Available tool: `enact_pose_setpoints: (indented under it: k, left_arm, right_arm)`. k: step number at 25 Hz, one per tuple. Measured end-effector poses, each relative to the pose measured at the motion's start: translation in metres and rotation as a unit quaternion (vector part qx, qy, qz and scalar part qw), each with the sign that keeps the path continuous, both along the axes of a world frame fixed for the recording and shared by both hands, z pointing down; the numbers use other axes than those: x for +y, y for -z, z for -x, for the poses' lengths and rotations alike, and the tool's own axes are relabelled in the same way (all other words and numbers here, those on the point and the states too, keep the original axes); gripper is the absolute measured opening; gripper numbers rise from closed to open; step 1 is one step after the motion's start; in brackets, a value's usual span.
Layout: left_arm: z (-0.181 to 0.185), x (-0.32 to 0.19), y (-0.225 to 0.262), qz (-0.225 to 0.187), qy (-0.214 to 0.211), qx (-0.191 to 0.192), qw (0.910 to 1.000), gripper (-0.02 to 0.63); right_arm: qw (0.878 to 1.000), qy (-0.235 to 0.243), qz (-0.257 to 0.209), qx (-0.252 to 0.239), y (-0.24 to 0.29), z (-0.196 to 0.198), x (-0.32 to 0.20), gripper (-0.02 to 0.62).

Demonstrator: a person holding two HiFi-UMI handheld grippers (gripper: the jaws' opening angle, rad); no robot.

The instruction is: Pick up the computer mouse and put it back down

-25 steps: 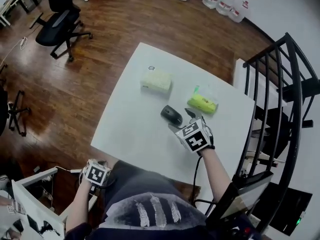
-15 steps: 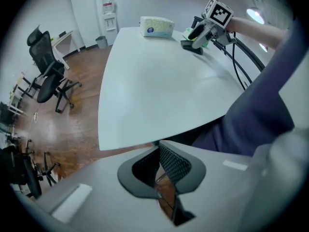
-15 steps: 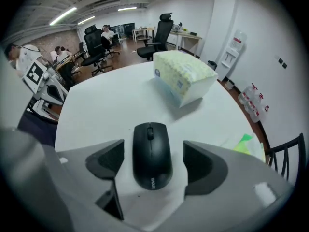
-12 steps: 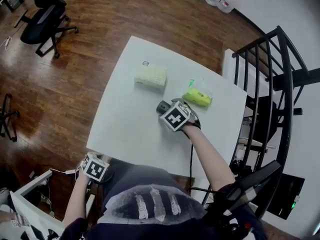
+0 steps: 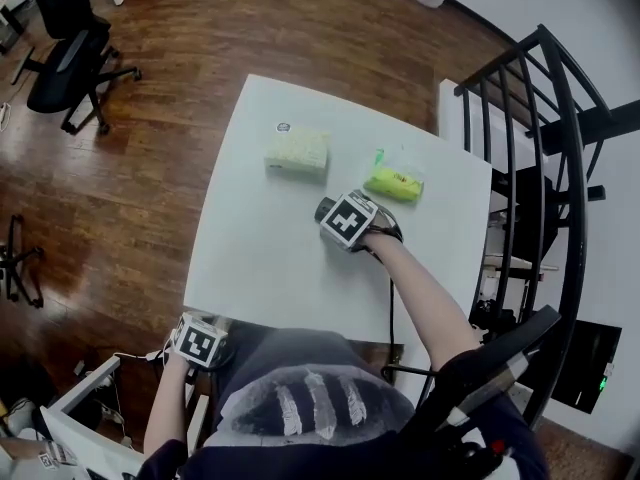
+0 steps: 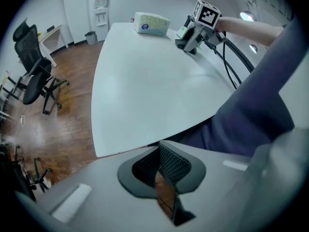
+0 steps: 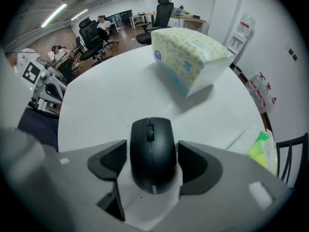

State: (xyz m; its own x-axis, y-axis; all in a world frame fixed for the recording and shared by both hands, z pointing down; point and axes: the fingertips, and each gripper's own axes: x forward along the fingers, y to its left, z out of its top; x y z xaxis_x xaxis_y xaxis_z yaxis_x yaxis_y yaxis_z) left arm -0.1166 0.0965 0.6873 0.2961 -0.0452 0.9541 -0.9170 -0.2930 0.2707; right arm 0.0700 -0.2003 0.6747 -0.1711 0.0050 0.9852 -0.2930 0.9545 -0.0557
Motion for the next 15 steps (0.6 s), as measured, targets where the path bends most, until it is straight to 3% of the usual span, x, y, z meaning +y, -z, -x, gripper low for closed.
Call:
enact_pose_setpoints:
  k: [15]
  left_arm:
    - [-0.0051,0.004,-0.0026,-0.014,0.007,0.022,0.9996,0.017]
  right_arm:
    - [1.0,-0.014,-0.008,-0.003,0.0037,0.0022,0.0068,0.29]
